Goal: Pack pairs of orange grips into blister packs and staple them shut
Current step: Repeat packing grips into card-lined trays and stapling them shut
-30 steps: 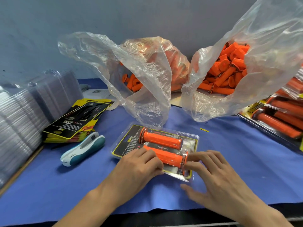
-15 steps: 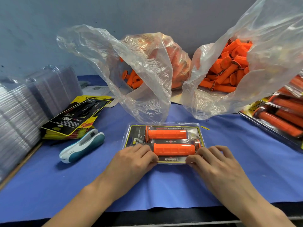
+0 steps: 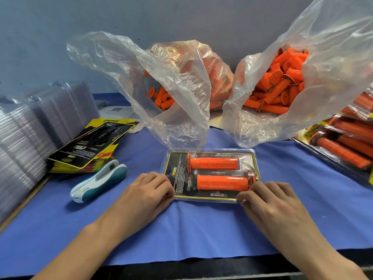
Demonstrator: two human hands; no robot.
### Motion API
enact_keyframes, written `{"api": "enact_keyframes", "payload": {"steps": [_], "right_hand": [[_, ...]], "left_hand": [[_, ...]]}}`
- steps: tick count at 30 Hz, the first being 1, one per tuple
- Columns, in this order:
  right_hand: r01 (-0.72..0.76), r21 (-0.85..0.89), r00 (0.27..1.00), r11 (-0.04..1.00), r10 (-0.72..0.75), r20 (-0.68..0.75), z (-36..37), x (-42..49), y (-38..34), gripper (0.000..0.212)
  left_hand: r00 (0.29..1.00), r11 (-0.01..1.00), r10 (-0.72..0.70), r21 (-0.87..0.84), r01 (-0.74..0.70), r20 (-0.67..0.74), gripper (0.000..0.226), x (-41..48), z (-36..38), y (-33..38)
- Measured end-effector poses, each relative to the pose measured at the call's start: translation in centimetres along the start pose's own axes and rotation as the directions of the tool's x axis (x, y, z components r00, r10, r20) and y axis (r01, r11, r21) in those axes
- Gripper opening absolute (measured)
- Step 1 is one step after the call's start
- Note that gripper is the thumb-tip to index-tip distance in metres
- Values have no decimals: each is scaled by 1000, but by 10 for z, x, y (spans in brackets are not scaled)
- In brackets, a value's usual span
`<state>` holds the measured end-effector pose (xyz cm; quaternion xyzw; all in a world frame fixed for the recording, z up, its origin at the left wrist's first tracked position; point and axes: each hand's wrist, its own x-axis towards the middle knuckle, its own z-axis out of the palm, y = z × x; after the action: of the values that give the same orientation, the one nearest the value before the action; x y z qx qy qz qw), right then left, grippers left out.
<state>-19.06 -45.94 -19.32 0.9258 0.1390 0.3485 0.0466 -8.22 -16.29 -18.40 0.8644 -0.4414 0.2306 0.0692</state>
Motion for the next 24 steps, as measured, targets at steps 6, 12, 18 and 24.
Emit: {"api": "enact_keyframes", "payload": {"steps": [6, 12, 18, 24], "right_hand": [[-31, -4, 999, 999, 31, -23, -3, -1, -3, 22], [-36, -6, 999, 999, 36, -19, 2, 0, -13, 11], [-18, -8, 999, 1000, 18, 27, 6, 5, -19, 17], [91, 42, 992, 995, -95, 87, 4, 8, -21, 46]], "left_hand": [[998, 996, -23, -81, 28, 58, 18, -1, -2, -4], [999, 997, 27, -80, -24, 35, 17, -2, 4, 6], [997, 992, 41, -123, -32, 72, 19, -1, 2, 11], [996, 990, 29, -141, -18, 81, 20, 1, -1, 14]]}}
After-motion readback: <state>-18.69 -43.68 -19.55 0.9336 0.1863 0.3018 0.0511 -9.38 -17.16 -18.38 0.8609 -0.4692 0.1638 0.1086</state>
